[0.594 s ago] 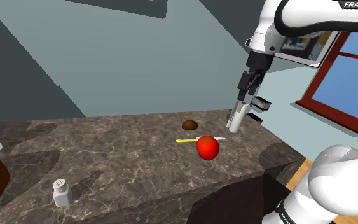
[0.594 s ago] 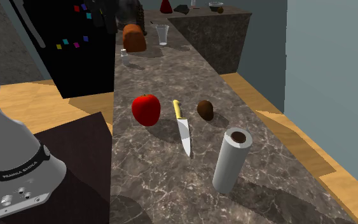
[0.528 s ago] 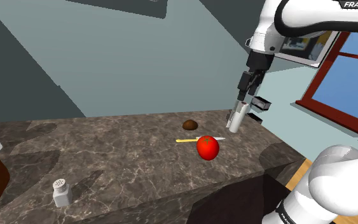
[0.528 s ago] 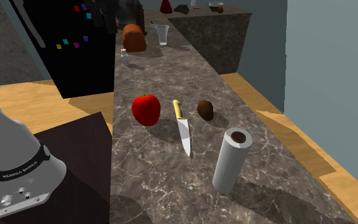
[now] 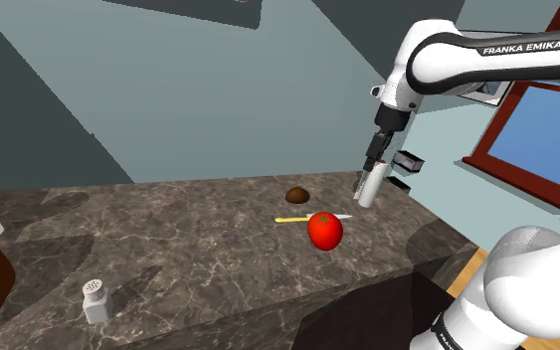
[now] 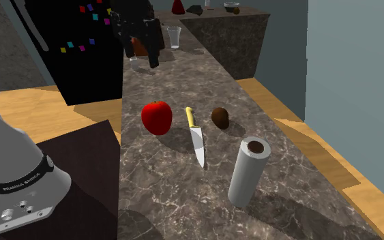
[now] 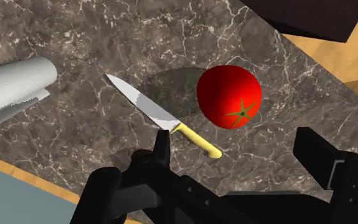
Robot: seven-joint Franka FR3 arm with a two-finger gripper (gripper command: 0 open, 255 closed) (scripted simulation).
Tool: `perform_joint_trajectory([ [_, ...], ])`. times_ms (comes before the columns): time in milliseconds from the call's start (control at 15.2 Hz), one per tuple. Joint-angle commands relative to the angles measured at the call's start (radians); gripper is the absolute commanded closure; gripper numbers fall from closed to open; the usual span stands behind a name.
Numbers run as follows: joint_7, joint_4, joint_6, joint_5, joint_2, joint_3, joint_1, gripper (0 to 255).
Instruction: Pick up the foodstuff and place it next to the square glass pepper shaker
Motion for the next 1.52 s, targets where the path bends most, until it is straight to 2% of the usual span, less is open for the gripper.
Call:
perform_joint_trajectory([
  [0, -0.094, -0.005, 0.073, -0.005, 0.055, -0.053, 0.01, 0],
  [330, -0.322, 0.007, 0.239, 0.026, 0.215, -0.172, 0.054, 0],
  [594, -0.529, 0.055, 0.348, 0.106, 0.374, -0.261, 0.106, 0],
  [858, -0.768, 0.135, 0.42, 0.249, 0.555, -0.328, 0.153, 0],
  [1056, -0.956, 0.216, 0.442, 0.385, 0.699, -0.345, 0.164, 0],
  [1254, -1.127, 0.312, 0.439, 0.511, 0.841, -0.323, 0.14, 0],
  [1452, -1.267, 0.421, 0.422, 0.607, 0.972, -0.279, 0.097, 0],
])
